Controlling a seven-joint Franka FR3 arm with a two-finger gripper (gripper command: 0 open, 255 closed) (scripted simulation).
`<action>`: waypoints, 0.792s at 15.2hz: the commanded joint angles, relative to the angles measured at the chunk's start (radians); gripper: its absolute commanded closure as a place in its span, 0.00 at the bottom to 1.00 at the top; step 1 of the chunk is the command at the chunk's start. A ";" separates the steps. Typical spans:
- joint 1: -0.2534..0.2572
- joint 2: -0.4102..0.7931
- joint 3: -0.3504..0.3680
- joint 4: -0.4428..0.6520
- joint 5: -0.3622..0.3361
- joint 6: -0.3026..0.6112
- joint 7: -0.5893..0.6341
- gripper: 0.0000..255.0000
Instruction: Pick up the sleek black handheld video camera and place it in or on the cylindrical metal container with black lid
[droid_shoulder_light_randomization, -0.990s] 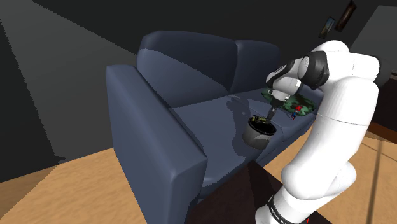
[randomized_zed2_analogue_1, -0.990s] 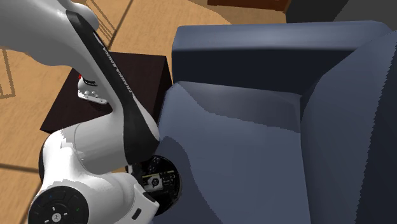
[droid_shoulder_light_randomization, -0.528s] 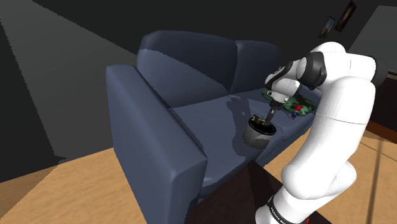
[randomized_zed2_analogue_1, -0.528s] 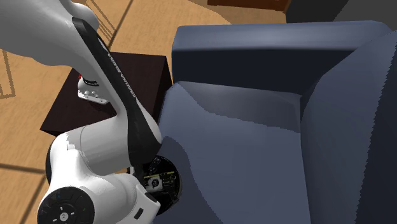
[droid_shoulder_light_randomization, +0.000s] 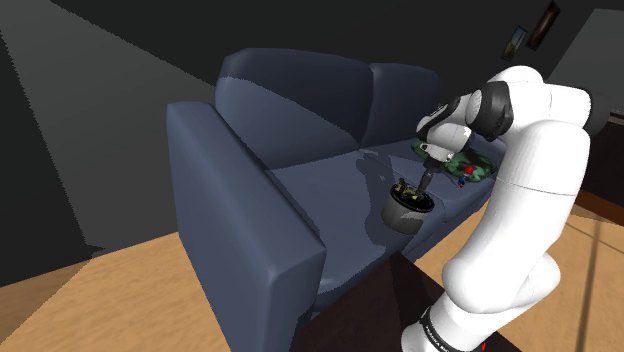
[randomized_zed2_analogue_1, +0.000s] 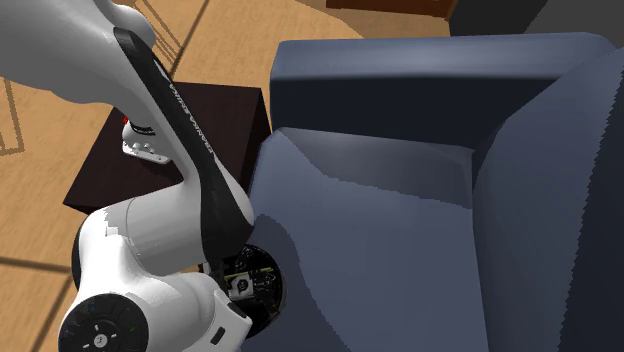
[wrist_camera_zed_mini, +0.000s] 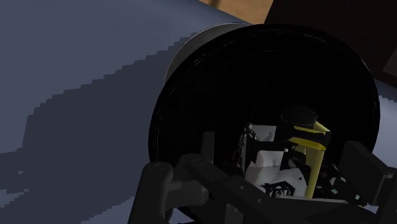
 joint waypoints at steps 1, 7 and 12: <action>0.002 -0.014 -0.006 0.018 -0.013 -0.029 0.008 0.00; 0.003 -0.047 -0.018 0.077 -0.042 -0.114 0.028 0.00; 0.003 -0.047 -0.018 0.077 -0.042 -0.113 0.028 0.00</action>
